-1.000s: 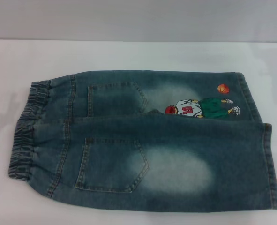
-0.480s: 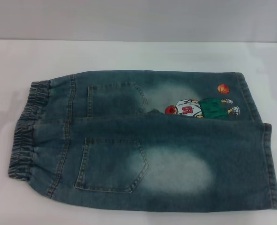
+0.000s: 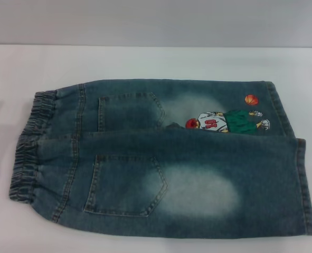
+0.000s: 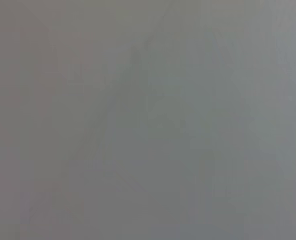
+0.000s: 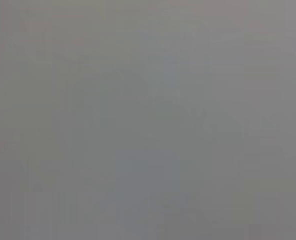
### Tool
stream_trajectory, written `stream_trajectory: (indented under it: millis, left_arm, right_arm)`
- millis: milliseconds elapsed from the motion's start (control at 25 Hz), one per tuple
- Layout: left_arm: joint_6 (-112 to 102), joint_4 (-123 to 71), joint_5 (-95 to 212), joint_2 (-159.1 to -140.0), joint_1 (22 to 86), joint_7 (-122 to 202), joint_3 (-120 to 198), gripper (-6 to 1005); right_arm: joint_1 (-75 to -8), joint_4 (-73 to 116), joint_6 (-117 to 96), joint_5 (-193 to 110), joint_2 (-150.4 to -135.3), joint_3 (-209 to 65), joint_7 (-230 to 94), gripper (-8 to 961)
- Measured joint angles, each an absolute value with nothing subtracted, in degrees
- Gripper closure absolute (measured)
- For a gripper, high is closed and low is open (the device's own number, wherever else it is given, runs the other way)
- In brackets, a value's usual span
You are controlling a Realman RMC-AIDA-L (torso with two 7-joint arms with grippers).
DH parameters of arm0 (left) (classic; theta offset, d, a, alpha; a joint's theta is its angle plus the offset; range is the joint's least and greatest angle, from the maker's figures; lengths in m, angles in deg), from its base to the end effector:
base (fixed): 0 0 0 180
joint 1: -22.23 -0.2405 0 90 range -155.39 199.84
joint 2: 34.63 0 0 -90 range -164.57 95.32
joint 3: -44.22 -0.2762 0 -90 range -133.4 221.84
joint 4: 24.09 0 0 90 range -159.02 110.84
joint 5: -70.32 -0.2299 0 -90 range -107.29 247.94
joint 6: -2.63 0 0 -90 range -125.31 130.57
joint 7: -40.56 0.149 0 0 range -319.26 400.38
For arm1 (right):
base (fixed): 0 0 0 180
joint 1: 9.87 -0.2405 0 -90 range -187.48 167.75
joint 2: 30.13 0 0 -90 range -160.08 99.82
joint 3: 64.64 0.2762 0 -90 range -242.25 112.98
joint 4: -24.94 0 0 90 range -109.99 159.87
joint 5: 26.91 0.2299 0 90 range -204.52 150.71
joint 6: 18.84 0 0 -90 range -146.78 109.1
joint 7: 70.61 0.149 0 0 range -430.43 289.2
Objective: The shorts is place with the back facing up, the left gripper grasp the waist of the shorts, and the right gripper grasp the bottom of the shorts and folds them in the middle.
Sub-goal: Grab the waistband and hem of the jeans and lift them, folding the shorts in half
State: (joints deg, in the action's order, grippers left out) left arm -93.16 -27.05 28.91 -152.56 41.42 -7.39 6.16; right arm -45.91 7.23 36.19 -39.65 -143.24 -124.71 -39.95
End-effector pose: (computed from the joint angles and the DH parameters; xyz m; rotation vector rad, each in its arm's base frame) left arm -0.3704 0.2904 0.0449 -1.3418 -0.6453 -1.3693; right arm 0.3129 0.4687 0.1030 -1.3730 0.5361 0.9603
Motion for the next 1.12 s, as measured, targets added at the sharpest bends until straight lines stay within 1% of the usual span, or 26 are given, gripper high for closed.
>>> stream_trajectory:
  millis: [80,120,240,360,440,560,600,720,760,880,920,960,1000,1120]
  left_arm:
    - [-93.03,-27.25,28.92,-152.51,41.39,-8.78,5.12,258]
    - [-92.97,-28.48,28.91,-152.46,41.13,-9.98,2.68,259]
    - [-92.81,-31.24,28.90,-152.40,40.31,-11.89,-0.45,261]
    - [-92.22,-33.82,28.94,-151.63,39.60,-15.11,-2.99,263]
    - [-91.29,-36.10,28.88,-150.11,38.90,-18.98,-6.45,265]
    - [-89.87,-38.49,28.91,-148.13,38.36,-23.27,-10.04,267]
    - [-89.43,-39.11,28.91,-146.96,38.20,-24.93,-11.79,268]
    - [-88.64,-40.30,28.92,-144.52,38.18,-27.93,-15.76,270]
    - [-87.97,-40.91,28.93,-143.23,38.29,-29.41,-17.99,271]
    - [-86.89,-42.45,28.64,-141.07,38.34,-32.15,-21.68,273]
    - [-86.79,-43.19,27.72,-140.61,38.32,-33.08,-22.11,274]
    - [-86.79,-43.19,27.72,-140.61,38.32,-33.08,-22.11,275]
    - [-86.70,-45.67,23.47,-139.51,38.20,-36.28,-21.96,276]
    - [-87.70,-50.71,15.69,-138.39,37.96,-42.74,-20.51,278]
  right_arm:
    - [-44.11,6.37,36.94,-39.81,-142.81,-124.59,-38.49,219]
    - [-43.08,5.76,37.29,-39.93,-142.93,-124.60,-38.36,219]
    - [-40.70,4.49,38.24,-40.09,-144.03,-124.93,-38.19,219]
    - [-39.77,4.31,38.44,-40.71,-145.47,-125.08,-38.11,219]
    - [-39.73,4.54,38.28,-42.62,-146.47,-125.22,-38.03,219]
    - [-40.59,5.88,37.74,-46.26,-147.19,-125.25,-38.01,219]
    - [-41.05,6.50,37.35,-47.58,-147.33,-125.24,-38.00,219]
    - [-42.23,7.38,35.35,-52.07,-147.56,-125.75,-37.41,219]
    - [-42.46,7.42,34.52,-53.86,-147.61,-126.10,-36.81,219]
    - [-42.89,7.45,32.84,-57.80,-147.69,-127.40,-35.08,219]
    - [-42.96,7.49,32.49,-58.17,-147.77,-127.72,-34.87,219]
    - [-42.98,7.55,32.13,-58.49,-147.88,-128.10,-34.72,219]
    - [-42.99,7.59,31.89,-58.60,-147.93,-128.33,-34.67,220]
    - [-42.84,7.76,31.49,-58.65,-148.12,-128.61,-34.64,220]
